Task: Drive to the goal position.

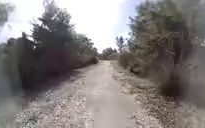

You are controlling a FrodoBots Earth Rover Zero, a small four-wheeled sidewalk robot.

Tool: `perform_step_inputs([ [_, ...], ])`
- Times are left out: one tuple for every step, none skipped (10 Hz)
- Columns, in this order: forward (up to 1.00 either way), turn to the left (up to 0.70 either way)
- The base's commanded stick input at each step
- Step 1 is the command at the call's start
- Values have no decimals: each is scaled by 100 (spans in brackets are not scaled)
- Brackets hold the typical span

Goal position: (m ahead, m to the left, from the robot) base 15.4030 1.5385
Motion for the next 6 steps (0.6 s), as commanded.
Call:
perform_step_inputs([
  [85,0],
  [85,0],
  [85,0],
  [85,0],
  [85,0],
  [85,0],
])
